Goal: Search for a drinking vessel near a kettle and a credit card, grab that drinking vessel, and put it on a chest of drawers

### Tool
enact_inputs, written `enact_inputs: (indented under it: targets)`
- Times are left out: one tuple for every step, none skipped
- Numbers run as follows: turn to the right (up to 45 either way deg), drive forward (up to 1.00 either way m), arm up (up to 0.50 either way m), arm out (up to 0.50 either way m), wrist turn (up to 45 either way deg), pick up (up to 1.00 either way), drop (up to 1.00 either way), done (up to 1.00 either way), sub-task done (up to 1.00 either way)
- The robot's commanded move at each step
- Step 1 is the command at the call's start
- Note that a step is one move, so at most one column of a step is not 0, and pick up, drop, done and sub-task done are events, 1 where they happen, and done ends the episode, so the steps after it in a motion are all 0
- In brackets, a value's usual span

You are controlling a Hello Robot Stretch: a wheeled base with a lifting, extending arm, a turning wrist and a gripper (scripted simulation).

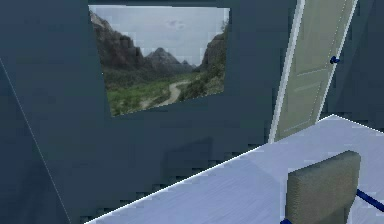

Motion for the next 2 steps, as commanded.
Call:
enact_inputs:
  targets:
    - [0.0,0.00,0.00,0.00,45.0,0.00,0.00,0.00,0.00]
    - [0.0,0.00,0.00,0.00,45.0,0.00,0.00,0.00,0.00]
